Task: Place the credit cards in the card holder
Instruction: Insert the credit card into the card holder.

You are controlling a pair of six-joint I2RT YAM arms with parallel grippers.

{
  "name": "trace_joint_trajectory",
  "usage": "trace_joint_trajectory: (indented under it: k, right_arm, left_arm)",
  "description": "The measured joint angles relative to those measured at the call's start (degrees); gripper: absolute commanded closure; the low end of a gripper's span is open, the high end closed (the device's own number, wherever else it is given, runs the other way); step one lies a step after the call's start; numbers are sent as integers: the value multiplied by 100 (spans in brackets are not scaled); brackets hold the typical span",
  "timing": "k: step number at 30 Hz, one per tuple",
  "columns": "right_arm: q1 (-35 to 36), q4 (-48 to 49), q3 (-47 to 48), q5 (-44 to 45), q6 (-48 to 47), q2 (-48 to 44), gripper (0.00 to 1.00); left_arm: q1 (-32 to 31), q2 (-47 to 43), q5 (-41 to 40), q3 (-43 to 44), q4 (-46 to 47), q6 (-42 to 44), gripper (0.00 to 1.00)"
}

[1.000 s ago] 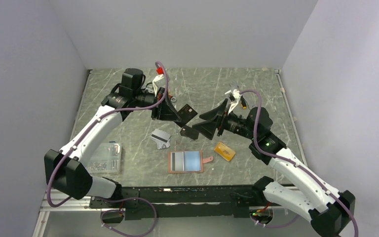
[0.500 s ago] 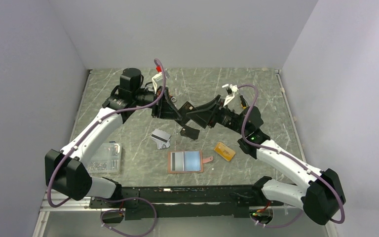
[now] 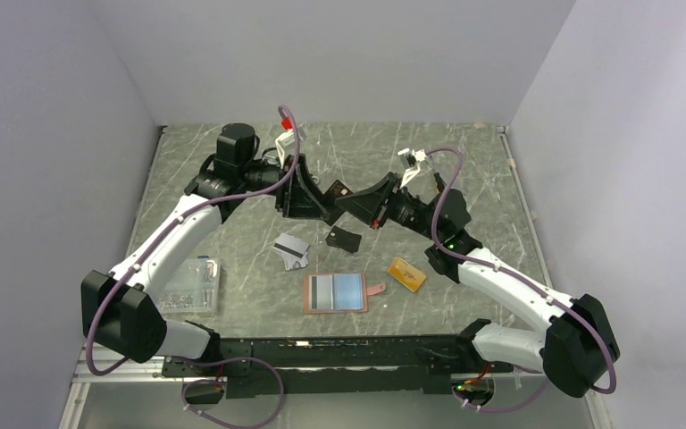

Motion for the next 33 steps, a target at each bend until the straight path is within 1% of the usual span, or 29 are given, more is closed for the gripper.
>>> trace_joint_trajectory:
  k: [2,5,6,7,8,11,14,15,18,21,22,24,27,29,31,33]
  right_arm:
    - [-39,-367,72,-2,-96,-11,100]
    - [-260,-1217,289,-107,-299,-92,100]
    - [-378,-1526,363,-164,-369,-138,100]
    - [-481,-1781,426,-210,-431,-166,100]
    - [-588,-2109,509,-267,-518,-199,100]
    - [-802,-3084,721,-304,-793,-221,100]
    - [-879,-3965,748,-330,-1019,-221,100]
    - [-898,-4236,726,-343,-1075,-216,100]
    - [-914,-4638,553,-345,-1152,-232,100]
    - [-920,-4999,396,-339,-1202,-236,100]
    - [-922,-5112,372,-334,-1222,-236,100]
    - [-925,-5307,365,-304,-1272,-227,100]
    - [-927,-5545,361,-238,-1373,-149,100]
    - [-925,-5608,267,-192,-1399,-116,100]
    - [-925,-5654,98,-131,-1412,-116,100]
    - [-925,-5678,-70,-105,-1412,-107,100]
  left_arm:
    - [-17,0,-96,33,-256,184,34]
    - [-15,-2,-334,168,-850,710,29]
    - [-7,-7,-483,275,-1167,1001,23]
    - [2,-7,-614,374,-1421,1266,5]
    - [11,-7,-782,509,-1729,1572,1]
    - [101,-31,-1314,968,-2721,2682,1]
    - [302,-280,-1773,898,-3169,3456,1]
    - [382,-404,-1996,776,-3209,3587,1]
    - [601,-726,-2813,208,-3169,3759,1]
    - [730,-398,-3018,111,-3644,4223,1]
    - [743,-229,-3147,70,-3657,4288,1]
    - [754,-201,-3560,-385,-3272,4291,1]
    - [758,-614,-4118,-1165,-2892,4135,1]
    - [754,-675,-4360,-1228,-2883,4015,1]
    - [745,-409,-4465,-1023,-2874,3928,1]
    - [741,-120,-4535,-1023,-2610,3840,7]
